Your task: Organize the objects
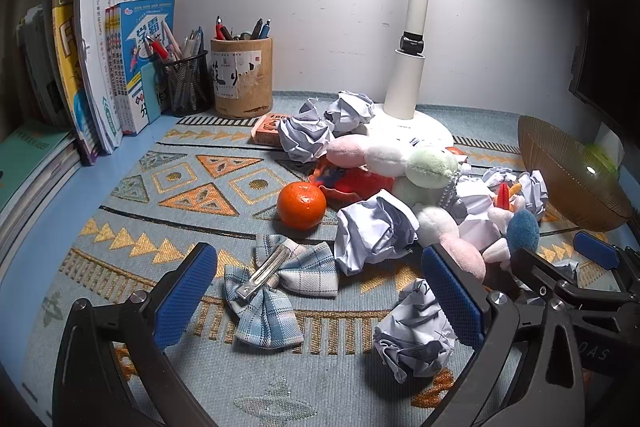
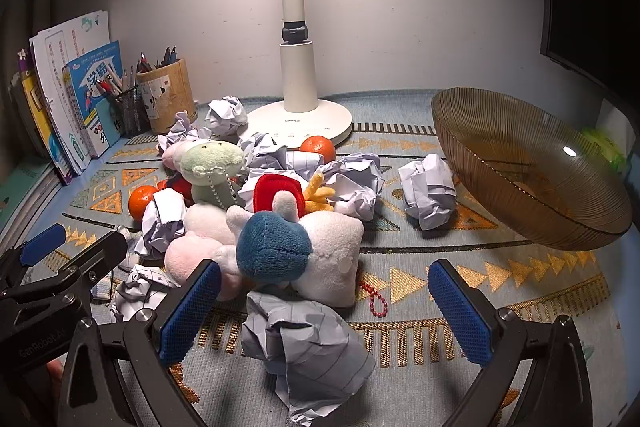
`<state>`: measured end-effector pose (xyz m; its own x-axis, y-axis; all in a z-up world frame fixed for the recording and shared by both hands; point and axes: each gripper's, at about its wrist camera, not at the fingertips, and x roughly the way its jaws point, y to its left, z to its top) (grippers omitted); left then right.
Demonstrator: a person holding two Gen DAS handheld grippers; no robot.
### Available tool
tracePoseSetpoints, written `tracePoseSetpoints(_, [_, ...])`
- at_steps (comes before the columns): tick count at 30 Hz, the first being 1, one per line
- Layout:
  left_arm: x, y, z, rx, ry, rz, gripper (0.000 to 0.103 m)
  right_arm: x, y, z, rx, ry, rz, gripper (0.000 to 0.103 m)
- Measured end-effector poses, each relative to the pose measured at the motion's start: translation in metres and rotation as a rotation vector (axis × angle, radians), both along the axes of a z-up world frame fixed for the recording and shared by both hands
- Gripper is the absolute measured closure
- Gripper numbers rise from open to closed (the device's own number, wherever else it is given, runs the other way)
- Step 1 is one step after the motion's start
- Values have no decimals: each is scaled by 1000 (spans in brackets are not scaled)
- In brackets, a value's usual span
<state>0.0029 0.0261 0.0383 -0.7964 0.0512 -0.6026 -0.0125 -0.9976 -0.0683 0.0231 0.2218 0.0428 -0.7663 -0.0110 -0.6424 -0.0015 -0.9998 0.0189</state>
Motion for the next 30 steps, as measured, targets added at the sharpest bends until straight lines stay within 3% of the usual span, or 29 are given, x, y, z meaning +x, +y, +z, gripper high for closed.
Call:
tracePoseSetpoints(13, [1, 0, 1, -4, 10, 7, 1, 0, 3, 0, -6, 11, -14, 0])
tracePoseSetpoints(20, [10, -25, 9, 100, 20, 37, 1, 8, 36, 7, -156, 55, -79, 0])
tracePoseSetpoints(23, [19, -38, 11, 146, -17, -30, 1, 10, 48, 8, -191, 34, -87, 0])
tracePoseSetpoints(26, [26, -31, 4, 156, -131, -186, 1, 16, 47, 16, -146, 10, -25, 0])
tracePoseSetpoints(29, [38, -9, -5, 122, -185, -274, 1, 25, 41, 12, -107, -66, 65, 1])
tracePoseSetpoints(30, [42, -2, -6, 100, -178, -284, 1, 28, 41, 7, -112, -96, 89, 7])
